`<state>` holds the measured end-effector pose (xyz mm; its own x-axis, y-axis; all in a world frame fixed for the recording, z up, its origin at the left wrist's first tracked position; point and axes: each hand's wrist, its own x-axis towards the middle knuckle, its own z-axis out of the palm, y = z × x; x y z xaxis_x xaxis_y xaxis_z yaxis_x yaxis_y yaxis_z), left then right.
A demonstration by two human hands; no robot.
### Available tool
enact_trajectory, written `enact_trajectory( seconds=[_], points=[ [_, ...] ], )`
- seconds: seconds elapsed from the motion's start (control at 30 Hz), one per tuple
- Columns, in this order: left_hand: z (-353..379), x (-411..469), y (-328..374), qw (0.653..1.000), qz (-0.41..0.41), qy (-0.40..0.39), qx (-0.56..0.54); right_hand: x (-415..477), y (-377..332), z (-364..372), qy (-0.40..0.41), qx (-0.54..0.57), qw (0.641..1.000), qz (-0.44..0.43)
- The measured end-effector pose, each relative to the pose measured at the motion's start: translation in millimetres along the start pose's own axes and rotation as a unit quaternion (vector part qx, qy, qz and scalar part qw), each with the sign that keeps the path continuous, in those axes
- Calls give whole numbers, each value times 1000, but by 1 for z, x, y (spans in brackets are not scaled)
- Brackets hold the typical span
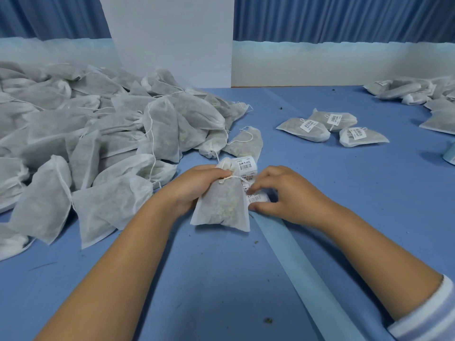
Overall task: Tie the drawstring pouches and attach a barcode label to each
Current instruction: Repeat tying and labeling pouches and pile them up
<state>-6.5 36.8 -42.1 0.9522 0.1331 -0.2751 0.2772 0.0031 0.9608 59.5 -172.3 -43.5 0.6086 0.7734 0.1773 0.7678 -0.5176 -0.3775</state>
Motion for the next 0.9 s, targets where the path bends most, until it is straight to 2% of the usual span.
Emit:
enact_trajectory(
  seconds=[0.13, 0.3, 0.4, 0.6, 0.7, 0.9],
  points=[
    [0, -1, 0, 1000, -4, 8, -9, -3, -4, -4, -37, -5, 999, -7],
    [-1, 0, 0, 1000, -4, 10, -5, -5, -10, -5, -66, -113, 990, -54],
    [-1, 0, 0, 1000, -4, 11, -9, -5, -15, 0, -39, -43, 997, -55],
    [-2, -1, 1, 1000, -13, 7, -5, -2, -16, 4, -8, 68, 998, 7],
    [-2, -2, 1, 1000, -15, 6, -2, -1, -16, 4, 0, 90, 996, 19],
    [-2, -2, 2, 1000, -12, 5, 1, -4, -20, 4, -4, 67, 998, 9]
  ],
)
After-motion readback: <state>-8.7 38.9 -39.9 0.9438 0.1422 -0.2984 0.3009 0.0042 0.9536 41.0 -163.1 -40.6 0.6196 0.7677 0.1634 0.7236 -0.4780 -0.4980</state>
